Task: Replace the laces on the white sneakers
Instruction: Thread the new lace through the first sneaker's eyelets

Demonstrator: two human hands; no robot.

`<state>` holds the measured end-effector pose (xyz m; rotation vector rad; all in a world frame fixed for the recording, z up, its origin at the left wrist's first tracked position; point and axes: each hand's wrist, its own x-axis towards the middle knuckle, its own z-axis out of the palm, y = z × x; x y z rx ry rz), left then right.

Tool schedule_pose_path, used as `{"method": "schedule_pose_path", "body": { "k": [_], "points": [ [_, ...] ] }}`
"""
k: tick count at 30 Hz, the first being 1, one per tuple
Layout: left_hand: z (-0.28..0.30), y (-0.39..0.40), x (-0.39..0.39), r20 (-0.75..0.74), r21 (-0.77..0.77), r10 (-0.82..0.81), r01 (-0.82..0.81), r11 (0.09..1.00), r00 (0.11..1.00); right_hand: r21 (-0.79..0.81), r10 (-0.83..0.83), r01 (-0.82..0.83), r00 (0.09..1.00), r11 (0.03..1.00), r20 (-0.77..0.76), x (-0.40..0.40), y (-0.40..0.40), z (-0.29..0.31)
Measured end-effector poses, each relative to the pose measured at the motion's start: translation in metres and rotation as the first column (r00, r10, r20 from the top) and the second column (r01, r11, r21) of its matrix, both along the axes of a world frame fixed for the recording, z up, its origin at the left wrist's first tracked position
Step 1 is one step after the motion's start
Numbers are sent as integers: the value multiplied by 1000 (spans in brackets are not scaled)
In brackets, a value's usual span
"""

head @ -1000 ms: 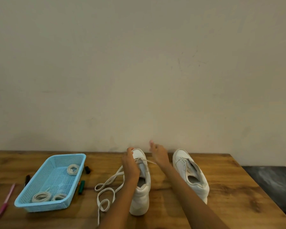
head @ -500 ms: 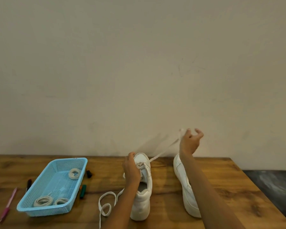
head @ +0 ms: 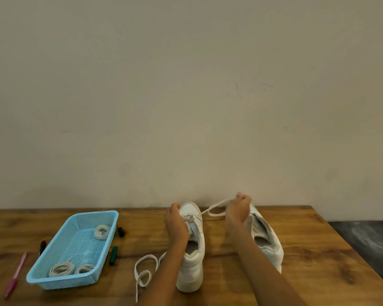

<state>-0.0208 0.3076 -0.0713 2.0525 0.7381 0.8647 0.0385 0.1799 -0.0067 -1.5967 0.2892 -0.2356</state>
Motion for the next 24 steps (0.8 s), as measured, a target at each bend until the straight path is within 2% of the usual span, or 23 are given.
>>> {"method": "schedule_pose_path", "body": {
  "k": [1, 2, 3, 5, 6, 8, 9, 10, 11, 12, 13, 15, 16, 17, 19, 20, 22, 24],
  "points": [
    [2, -1, -1, -3, 5, -1, 1, 1000, 1000, 86, -102, 101, 995, 991, 7, 6, -7, 5],
    [2, -2, -2, -6, 3, -3, 3, 1000, 1000, 45, -99, 97, 994, 994, 36, 10, -12, 6],
    [2, -2, -3, -9, 0, -3, 3, 1000, 1000, -23, -16, 17, 997, 1000, 72, 13, -15, 7],
    [0, -2, -2, -17, -7, -5, 5, 1000, 1000, -185, 297, -278, 951, 943, 83, 10, -11, 0],
    [0, -1, -2, -25, -10, -4, 4, 1000, 1000, -245, 466, -447, 885, 860, 22, 7, -7, -6],
    [1, -2, -3, -58, 1, -8, 8, 1000, 998, -392, 703, -696, 694, 601, -154, 0, 4, -23],
    [2, -2, -4, -75, 4, -3, 3, 1000, 997, -461, 746, -747, 624, 480, -235, -4, 10, -31],
    [2, -3, -5, -93, 5, 5, -4, 1000, 996, -535, 752, -747, 597, 394, -280, -5, 16, -38],
    [3, -3, -7, -114, 1, 13, -13, 1000, 993, -612, 738, -712, 608, 344, -293, -5, 20, -44],
    [4, -3, -8, -136, -4, 26, -26, 1000, 990, -651, 702, -666, 656, 364, -279, -5, 23, -48],
    [4, -4, -9, -157, -11, 42, -44, 999, 987, -637, 646, -611, 730, 471, -222, -3, 24, -49],
    [5, -4, -9, -196, -34, 70, -79, 996, 978, -350, 430, -453, 891, 820, -146, -2, 21, -44],
    [6, -5, -9, -218, -45, 83, -95, 994, 972, -209, 337, -363, 929, 908, -150, -2, 19, -42],
    [7, -5, -9, -244, -59, 90, -108, 992, 966, -134, 308, -332, 936, 934, -168, -2, 18, -40],
    [9, -6, -8, -283, -117, 80, -117, 986, 956, -156, 397, -428, 896, 890, -197, -7, 21, -37],
    [9, -5, -7, -292, -159, 62, -113, 981, 954, -221, 465, -507, 859, 833, -216, -11, 23, -37],
    [8, 0, -8, -307, -227, 17, -91, 970, 952, -414, 569, -628, 776, 659, -273, -17, 27, -42],
    [7, 8, -11, -346, -223, -64, -15, 975, 936, -527, 592, -650, 746, 547, -306, -18, 28, -47]
  ]
}}
